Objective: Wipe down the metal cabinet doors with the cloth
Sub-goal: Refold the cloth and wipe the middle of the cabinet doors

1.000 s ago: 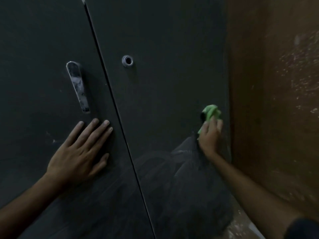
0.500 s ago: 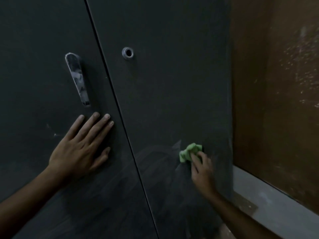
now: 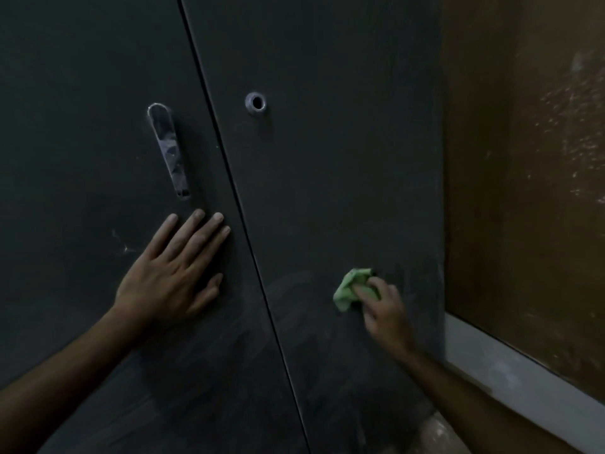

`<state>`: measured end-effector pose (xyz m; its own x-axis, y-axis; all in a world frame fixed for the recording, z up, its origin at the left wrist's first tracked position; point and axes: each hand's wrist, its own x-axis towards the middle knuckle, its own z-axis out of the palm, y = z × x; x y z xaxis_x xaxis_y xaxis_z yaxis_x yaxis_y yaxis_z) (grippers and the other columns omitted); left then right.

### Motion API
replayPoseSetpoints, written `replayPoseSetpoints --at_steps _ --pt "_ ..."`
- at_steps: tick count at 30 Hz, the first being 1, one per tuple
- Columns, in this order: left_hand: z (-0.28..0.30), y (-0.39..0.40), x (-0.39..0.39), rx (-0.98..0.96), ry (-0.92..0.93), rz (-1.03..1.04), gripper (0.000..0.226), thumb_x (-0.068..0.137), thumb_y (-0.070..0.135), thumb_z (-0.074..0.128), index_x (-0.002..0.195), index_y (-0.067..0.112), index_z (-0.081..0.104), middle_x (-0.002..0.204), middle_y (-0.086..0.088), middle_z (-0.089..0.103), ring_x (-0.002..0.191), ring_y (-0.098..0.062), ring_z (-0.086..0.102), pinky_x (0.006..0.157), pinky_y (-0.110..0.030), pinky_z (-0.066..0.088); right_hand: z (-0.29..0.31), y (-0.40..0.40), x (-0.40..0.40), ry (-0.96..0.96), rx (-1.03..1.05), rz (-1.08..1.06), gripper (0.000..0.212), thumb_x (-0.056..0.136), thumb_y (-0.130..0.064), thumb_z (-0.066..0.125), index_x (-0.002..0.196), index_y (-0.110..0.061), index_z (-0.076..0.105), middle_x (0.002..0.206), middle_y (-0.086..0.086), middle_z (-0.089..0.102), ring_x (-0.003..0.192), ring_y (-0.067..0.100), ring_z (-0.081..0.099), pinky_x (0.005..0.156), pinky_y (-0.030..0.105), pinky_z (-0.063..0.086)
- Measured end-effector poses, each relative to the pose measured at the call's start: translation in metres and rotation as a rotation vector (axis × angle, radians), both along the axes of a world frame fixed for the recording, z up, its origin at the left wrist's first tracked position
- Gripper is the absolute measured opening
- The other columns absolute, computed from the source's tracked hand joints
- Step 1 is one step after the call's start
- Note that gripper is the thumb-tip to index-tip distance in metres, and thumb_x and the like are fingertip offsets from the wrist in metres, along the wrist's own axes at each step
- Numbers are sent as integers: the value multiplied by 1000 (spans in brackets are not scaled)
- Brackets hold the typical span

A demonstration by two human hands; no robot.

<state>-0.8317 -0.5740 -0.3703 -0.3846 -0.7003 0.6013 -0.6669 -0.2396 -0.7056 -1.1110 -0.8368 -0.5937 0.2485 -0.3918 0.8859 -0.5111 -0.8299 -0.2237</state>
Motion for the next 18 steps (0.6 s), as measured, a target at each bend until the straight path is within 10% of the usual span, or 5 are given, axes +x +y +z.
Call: replayPoseSetpoints --at_steps 5,12,18 --pt "0 0 1 -9 -7 -9 75 101 50 41 162 7 31 172 -14 23 159 -34 22 128 -57 20 102 25 53 -437 207 -83 44 84 -8 57 124 -20 70 124 14 59 94 38 54 80 41 51" --pt "0 -1 4 -8 -14 -7 76 101 50 42 163 7 29 173 -13 21 159 -34 20 128 -57 21 4 58 44 201 -213 182 54 80 -15 59 130 -37 61 124 2 49 84 31 53 68 41 54" --pt "-1 0 4 -13 -17 -7 76 102 50 42 164 8 27 173 -13 19 160 -33 19 128 -57 20 116 73 84 -375 91 74 54 77 -2 65 125 -24 72 123 11 60 94 32 52 81 37 49"
